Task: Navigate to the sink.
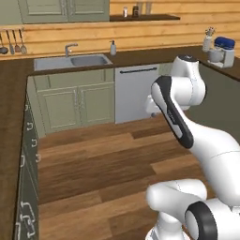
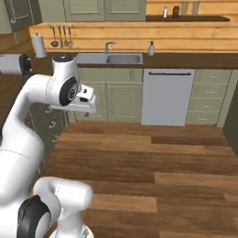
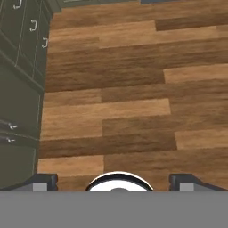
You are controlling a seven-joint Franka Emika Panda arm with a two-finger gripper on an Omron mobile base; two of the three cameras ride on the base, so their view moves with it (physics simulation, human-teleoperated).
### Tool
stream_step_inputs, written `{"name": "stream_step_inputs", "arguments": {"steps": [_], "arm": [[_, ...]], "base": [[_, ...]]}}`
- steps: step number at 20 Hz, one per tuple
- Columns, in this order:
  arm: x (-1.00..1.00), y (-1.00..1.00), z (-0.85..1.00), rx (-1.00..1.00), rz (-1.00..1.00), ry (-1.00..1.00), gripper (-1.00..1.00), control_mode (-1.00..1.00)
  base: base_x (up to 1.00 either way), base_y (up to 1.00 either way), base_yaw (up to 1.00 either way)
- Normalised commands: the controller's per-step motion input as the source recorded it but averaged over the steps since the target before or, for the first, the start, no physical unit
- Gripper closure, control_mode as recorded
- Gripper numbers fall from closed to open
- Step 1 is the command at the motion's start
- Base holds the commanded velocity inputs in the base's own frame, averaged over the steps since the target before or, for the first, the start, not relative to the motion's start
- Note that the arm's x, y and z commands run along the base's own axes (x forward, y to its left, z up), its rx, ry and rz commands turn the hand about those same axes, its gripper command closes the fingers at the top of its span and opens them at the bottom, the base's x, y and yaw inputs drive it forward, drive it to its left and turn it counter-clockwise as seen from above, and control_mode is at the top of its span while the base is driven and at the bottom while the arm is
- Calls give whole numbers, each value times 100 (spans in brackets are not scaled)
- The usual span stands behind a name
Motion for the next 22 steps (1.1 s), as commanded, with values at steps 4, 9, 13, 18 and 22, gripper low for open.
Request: {"name": "stream_step_inputs", "arguments": {"steps": [4, 9, 13, 18, 22], "arm": [[0, 0, 0, 0, 0, 0, -100, 100], [0, 0, 0, 0, 0, 0, -100, 100], [0, 0, 0, 0, 0, 0, -100, 100], [0, 0, 0, 0, 0, 0, -100, 100], [0, 0, 0, 0, 0, 0, -100, 100]], "base": [[100, 0, -3], [100, 0, 8], [100, -6, 14], [100, -28, 9], [100, -33, 9]]}}
